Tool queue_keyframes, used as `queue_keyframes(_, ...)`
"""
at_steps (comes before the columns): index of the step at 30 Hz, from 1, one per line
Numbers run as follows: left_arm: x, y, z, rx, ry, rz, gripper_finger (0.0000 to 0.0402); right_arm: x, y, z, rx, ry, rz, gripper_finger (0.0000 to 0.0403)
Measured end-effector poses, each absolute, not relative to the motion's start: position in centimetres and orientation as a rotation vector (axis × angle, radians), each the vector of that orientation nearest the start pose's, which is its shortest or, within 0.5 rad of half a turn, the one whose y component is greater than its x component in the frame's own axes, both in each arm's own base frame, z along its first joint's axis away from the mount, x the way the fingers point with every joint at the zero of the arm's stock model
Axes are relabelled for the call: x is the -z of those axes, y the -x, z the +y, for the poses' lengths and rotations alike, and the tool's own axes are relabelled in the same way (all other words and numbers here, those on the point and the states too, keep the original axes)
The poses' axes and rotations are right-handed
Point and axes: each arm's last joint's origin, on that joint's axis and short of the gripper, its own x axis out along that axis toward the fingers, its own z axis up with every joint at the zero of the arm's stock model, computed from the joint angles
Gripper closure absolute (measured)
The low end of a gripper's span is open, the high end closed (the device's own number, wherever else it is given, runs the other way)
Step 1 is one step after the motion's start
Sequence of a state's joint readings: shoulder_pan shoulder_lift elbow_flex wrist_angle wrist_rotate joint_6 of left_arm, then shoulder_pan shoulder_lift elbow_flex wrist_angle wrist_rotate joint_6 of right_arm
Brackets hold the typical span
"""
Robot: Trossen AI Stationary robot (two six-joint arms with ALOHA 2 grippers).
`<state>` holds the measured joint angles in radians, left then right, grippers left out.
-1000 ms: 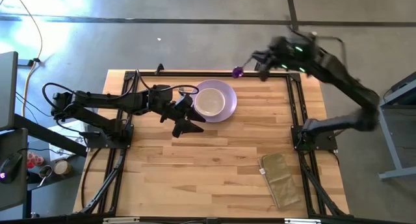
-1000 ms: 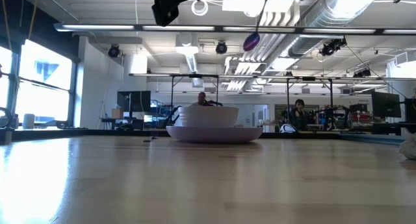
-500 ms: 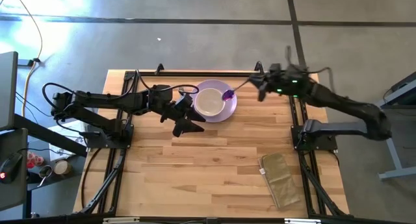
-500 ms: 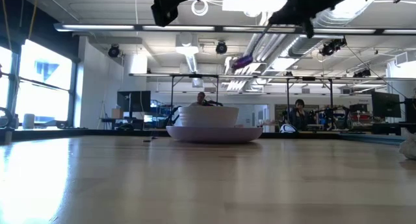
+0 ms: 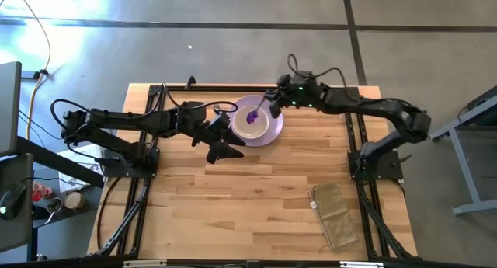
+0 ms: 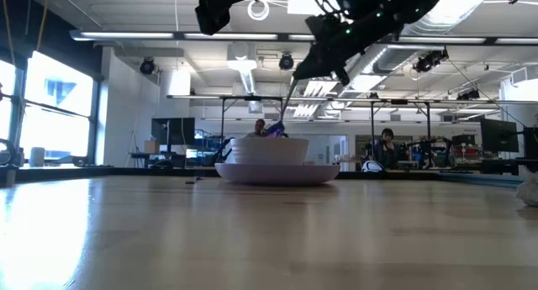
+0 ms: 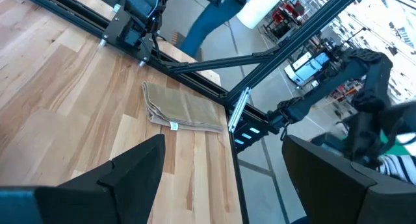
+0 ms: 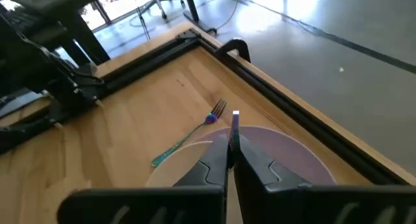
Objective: Set table place
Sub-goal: Put the violet spoon into the white bowl
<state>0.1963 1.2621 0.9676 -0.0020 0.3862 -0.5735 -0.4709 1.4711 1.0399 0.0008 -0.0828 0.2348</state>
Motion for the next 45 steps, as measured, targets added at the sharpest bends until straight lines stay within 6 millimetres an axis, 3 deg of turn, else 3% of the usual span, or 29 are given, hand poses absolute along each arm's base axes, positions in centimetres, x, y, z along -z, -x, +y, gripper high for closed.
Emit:
queue_keyframes(5, -31.4, -27.9, 4.4, 0.103, 0.654, 0.332, 0.0103, -25.2, -31.0, -15.5, 0.438, -0.376, 0.435, 0.0403)
queue_keyframes(10, -31.4, -27.9, 4.4, 0.102, 0.653, 0.333, 0.0103, -23.9, -31.6, -15.8, 0.44, -0.391, 0.461, 0.0403)
queue_keyframes(30, -31.4, -27.9, 4.4, 0.107, 0.663, 0.334, 0.0103, -23.0, -31.5, -16.1, 0.454, -0.391, 0.521, 0.04)
queue_keyframes(41, -31.4, -27.9, 4.4, 0.107, 0.663, 0.334, 0.0103, -22.4, -31.3, -16.0, 0.455, -0.377, 0.574, 0.029)
queue_keyframes(45, -31.4, -27.9, 4.4, 0.107, 0.663, 0.334, 0.0103, -23.6, -31.0, -16.0, 0.473, -0.35, 0.552, 0.0265)
